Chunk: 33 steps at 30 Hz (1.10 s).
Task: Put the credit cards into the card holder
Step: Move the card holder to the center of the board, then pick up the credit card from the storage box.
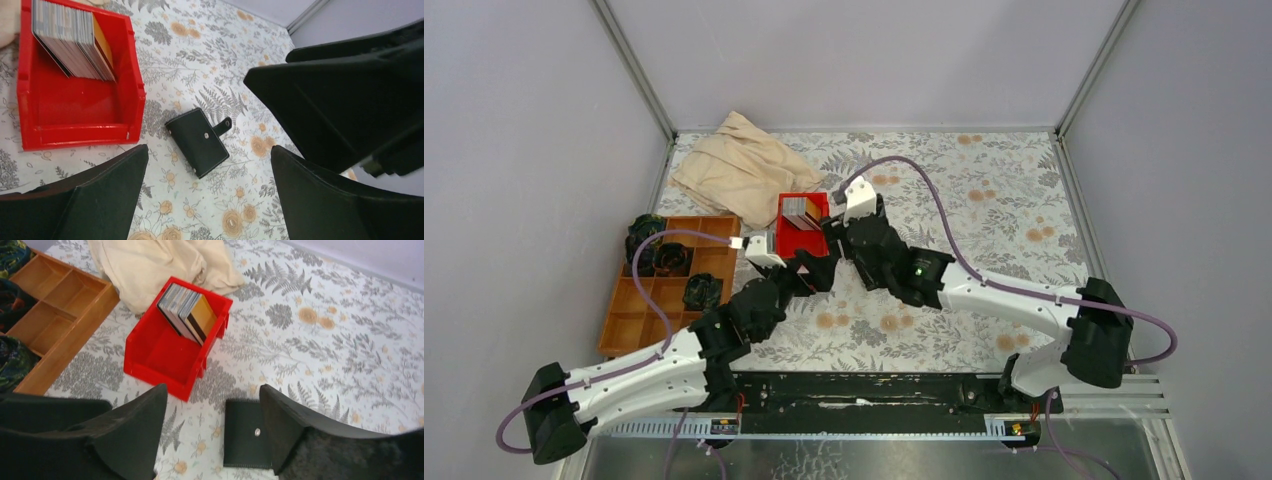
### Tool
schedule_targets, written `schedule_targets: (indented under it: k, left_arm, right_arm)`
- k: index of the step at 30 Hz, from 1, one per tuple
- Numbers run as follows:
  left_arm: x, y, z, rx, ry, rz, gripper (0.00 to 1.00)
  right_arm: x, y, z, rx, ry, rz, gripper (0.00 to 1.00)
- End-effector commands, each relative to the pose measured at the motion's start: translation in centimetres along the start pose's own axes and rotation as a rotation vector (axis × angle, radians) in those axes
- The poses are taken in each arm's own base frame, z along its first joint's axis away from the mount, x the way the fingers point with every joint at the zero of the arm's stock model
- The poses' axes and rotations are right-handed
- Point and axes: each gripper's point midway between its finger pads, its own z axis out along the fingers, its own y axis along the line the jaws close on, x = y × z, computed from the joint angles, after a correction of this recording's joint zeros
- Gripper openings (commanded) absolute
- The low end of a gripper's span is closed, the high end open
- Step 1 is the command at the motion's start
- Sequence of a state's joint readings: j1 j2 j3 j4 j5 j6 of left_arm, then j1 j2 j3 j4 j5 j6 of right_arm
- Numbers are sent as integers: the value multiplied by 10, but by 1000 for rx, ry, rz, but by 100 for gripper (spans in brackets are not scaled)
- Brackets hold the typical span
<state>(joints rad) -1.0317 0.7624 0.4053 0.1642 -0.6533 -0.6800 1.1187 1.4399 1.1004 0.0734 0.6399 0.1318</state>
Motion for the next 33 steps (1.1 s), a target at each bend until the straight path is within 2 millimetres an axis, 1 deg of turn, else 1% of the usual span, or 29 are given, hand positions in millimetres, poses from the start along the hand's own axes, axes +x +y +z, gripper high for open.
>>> schedule_targets:
  k: [1, 2, 3, 4, 8, 10, 11, 13, 15, 17, 19, 21, 27, 33]
  left_arm:
    - [-25, -6, 0, 64, -51, -39, 100]
    - [-25, 4, 0, 29, -48, -41, 100]
    - [-27, 13, -1, -10, -59, -55, 100]
    - [-29, 21, -2, -46, -69, -62, 100]
    - [-24, 57, -8, -219, -83, -97, 100]
    - [-20, 71, -11, -285, -84, -109, 100]
    - [-19, 77, -13, -315, -88, -123, 99]
    - [-16, 87, -15, -364, -90, -131, 96]
    - [-16, 95, -18, -408, -94, -135, 95]
    - [-15, 100, -20, -434, -94, -131, 95]
    - [-15, 102, -21, -449, -96, -131, 95]
    - [-14, 106, -22, -461, -100, -135, 95]
    - [-8, 112, -25, -472, -91, -134, 95]
    - [-8, 116, -26, -470, -101, -134, 95]
  right_arm:
    - [-37, 3, 20, -80, -42, 76, 85]
    - [-38, 6, 24, -108, -34, 87, 94]
    - [-39, 10, 28, -134, -27, 96, 99]
    - [-39, 13, 33, -147, -17, 96, 100]
    - [-32, 29, 57, -162, 33, 83, 99]
    - [-26, 36, 71, -159, 66, 77, 100]
    - [-29, 40, 77, -162, 70, 86, 100]
    - [-27, 49, 88, -180, 97, 98, 95]
    - [-22, 56, 100, -176, 134, 111, 86]
    - [-17, 61, 110, -169, 162, 124, 82]
    - [-13, 63, 120, -154, 190, 141, 74]
    - [-7, 64, 129, -142, 214, 157, 71]
    - [7, 55, 149, -127, 258, 241, 66]
    - [20, 56, 167, -147, 293, 284, 64]
